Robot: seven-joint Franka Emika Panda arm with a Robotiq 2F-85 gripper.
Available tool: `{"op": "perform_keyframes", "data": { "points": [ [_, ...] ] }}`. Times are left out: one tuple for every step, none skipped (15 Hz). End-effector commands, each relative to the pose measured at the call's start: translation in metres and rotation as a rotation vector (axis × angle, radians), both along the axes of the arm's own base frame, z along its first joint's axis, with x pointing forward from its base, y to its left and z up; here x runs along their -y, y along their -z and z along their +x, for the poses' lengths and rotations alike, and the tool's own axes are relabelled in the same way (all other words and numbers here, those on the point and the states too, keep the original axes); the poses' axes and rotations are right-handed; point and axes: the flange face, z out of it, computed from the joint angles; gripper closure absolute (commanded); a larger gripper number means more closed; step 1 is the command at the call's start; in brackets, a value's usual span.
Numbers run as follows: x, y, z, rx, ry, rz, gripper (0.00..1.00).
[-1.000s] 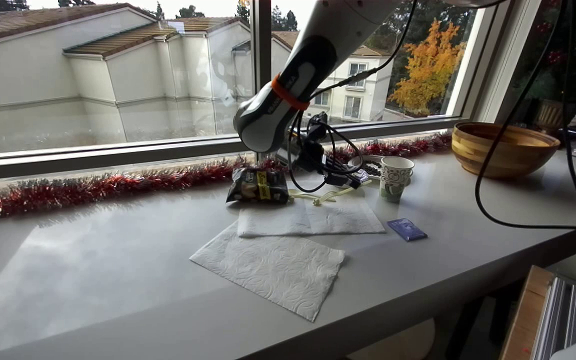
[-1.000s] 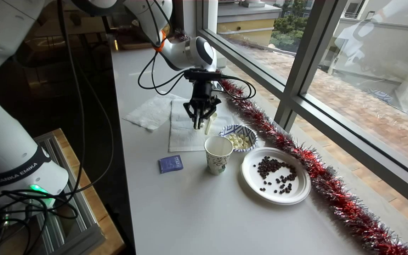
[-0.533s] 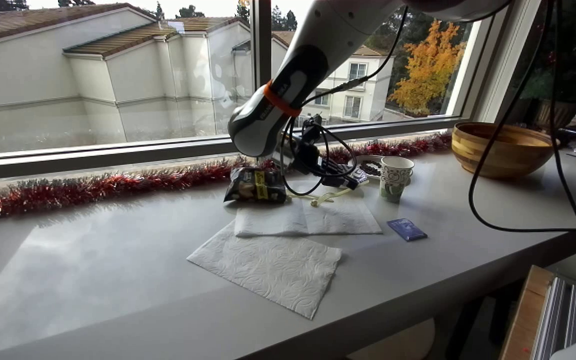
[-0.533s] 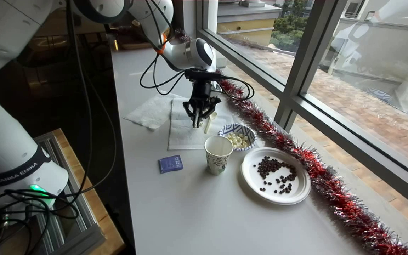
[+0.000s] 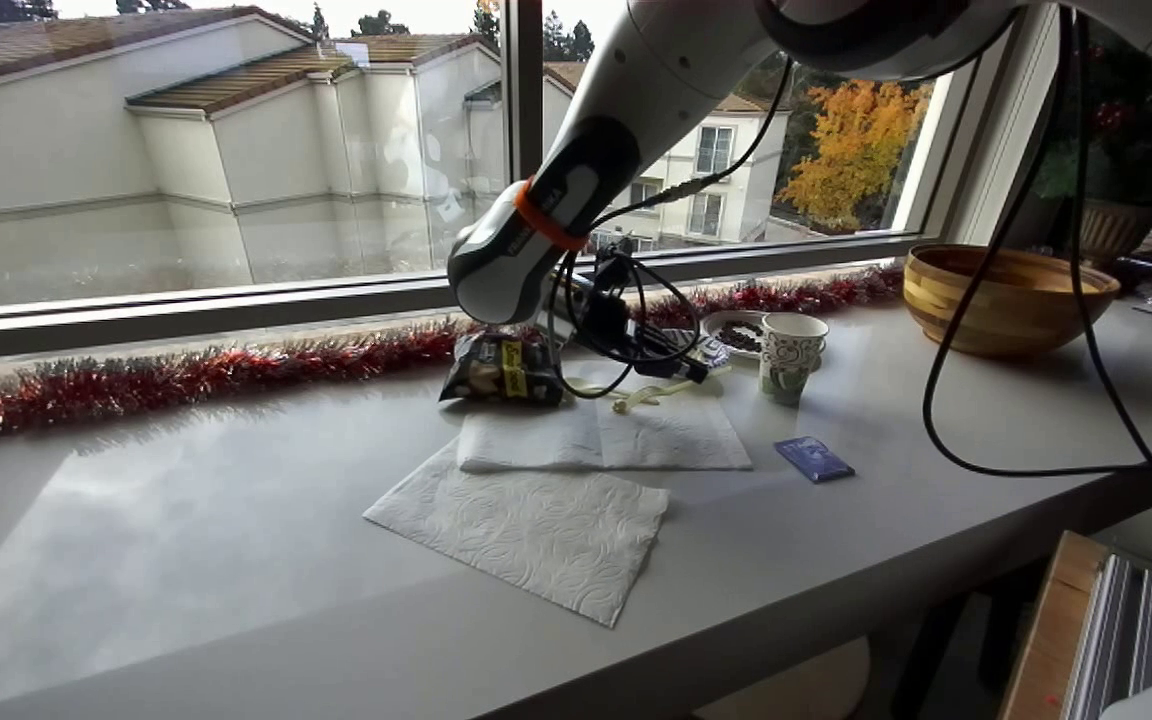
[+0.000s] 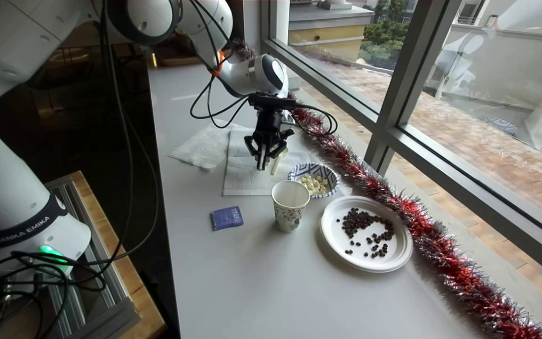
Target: Use the white fork to pick up the white object from the napkin and put it in the black and white bowl.
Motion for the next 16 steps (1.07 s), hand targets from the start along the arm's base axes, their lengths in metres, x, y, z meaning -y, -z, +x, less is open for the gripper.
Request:
{"op": "perform_keyframes", "data": {
  "points": [
    [-0.002, 0.002, 0.007, -0.044, -0.013, -0.01, 0.97],
    [-0.003, 0.001, 0.007, -0.045, -0.013, -0.006, 0.97],
    [-0.003, -0.003, 0.008, -0.032, -0.012, -0.008, 0.97],
    [-0.004, -0.008, 0.005, -0.031, -0.005, -0.003, 0.97],
    [-0.005, -0.015, 0.004, -0.025, 0.001, 0.007, 0.97],
    [-0.007, -0.023, 0.0, -0.039, 0.005, 0.039, 0.97],
    [-0.008, -0.031, -0.001, -0.015, 0.0, 0.038, 0.97],
    [-0.01, -0.039, -0.004, -0.02, 0.007, 0.048, 0.97],
    [-0.011, -0.047, -0.007, -0.02, 0.011, 0.051, 0.97],
    [-0.011, -0.054, -0.008, -0.017, 0.014, 0.059, 0.97],
    [-0.012, -0.062, -0.01, -0.02, 0.018, 0.06, 0.97],
    [-0.012, -0.068, -0.011, -0.021, 0.024, 0.065, 0.97],
    [-0.01, -0.075, -0.012, -0.02, 0.035, 0.063, 0.97],
    [-0.008, -0.081, -0.015, -0.021, 0.057, 0.056, 0.97],
    [-0.006, -0.09, -0.019, -0.017, 0.082, 0.051, 0.97],
    [-0.004, -0.101, -0.023, -0.018, 0.114, 0.059, 0.97]
  ]
}}
